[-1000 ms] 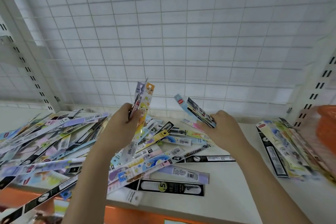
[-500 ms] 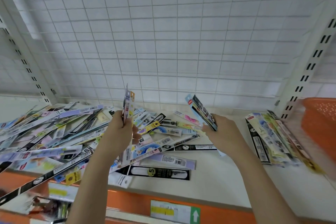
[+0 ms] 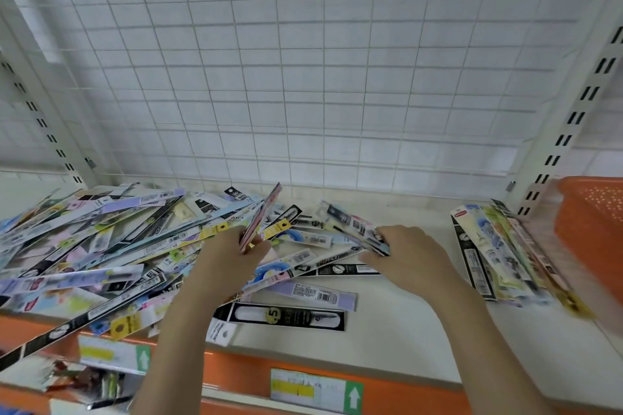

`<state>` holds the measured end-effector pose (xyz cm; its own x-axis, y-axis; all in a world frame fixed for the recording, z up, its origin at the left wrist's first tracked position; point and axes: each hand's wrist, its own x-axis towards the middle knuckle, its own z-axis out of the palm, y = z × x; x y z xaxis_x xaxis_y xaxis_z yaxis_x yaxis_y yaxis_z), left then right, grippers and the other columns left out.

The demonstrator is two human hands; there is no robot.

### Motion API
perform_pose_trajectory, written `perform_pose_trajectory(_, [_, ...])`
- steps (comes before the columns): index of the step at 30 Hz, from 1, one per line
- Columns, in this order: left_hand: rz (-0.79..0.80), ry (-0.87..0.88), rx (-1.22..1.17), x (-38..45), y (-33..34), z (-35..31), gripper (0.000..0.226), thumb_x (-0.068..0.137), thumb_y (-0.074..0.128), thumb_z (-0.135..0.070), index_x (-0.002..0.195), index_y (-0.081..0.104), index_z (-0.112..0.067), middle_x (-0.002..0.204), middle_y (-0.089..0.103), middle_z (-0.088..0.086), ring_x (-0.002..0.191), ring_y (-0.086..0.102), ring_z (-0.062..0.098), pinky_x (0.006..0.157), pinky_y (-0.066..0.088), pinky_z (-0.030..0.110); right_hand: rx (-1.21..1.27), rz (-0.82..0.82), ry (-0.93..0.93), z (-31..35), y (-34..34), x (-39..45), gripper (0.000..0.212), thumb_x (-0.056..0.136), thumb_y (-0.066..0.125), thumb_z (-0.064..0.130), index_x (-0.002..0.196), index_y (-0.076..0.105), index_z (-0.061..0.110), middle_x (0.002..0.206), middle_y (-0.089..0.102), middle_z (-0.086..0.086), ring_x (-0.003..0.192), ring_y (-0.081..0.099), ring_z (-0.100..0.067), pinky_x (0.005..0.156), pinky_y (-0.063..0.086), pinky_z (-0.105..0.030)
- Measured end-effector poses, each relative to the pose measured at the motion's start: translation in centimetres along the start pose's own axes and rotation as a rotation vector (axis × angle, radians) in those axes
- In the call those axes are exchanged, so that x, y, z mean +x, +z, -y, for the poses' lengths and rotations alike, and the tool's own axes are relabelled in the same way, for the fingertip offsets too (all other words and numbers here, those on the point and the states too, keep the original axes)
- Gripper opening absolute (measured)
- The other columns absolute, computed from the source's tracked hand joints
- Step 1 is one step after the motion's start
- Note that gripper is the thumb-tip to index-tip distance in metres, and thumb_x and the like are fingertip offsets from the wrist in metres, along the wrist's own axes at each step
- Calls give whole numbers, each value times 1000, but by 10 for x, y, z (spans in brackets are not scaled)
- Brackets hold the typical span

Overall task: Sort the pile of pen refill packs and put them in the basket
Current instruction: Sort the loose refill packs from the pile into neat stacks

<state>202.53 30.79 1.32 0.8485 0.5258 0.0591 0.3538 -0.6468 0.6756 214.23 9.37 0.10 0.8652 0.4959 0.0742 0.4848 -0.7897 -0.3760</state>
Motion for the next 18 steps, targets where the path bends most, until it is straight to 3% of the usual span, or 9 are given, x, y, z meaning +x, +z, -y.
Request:
perform_pose_trajectory(4, [41, -7, 103, -1, 8, 6, 18, 86, 62, -27, 87, 60, -10, 69, 56, -2, 59, 48, 10, 54, 36, 19, -81, 171, -13, -1, 12, 1, 29, 81, 61, 44, 96, 58, 20, 93, 61, 1, 89, 58, -22, 67, 43, -30])
perform_pose_trajectory(8, [69, -18, 170, -4, 8, 11, 19, 81, 67, -31, 90, 59, -16, 80, 62, -2, 63, 51, 10, 54, 37, 18, -100, 134, -30, 2, 13, 1, 21, 85, 58, 36, 79, 50, 17, 83, 45, 3, 80, 49, -21, 63, 37, -29])
perform_pose_trajectory(12, [49, -23, 156, -7, 5, 13, 21, 80, 68, -30, 91, 62, -14, 72, 59, -1, 62, 52, 16, 56, 39, 24, -162, 113, -64, 0, 7, -4, 38, 86, 54, 29, 60, 27, 25, 87, 40, 2, 81, 43, -20, 64, 33, -29])
perform_pose_trajectory(18, [32, 24, 171, -10, 7, 9, 18, 84, 65, -30, 91, 58, -15, 66, 49, -7, 61, 46, 12, 52, 33, 19, -102, 34, -45, -19, -5, -11, 27, 86, 52, 32, 66, 35, 25, 73, 42, 5, 77, 47, -21, 55, 33, -30])
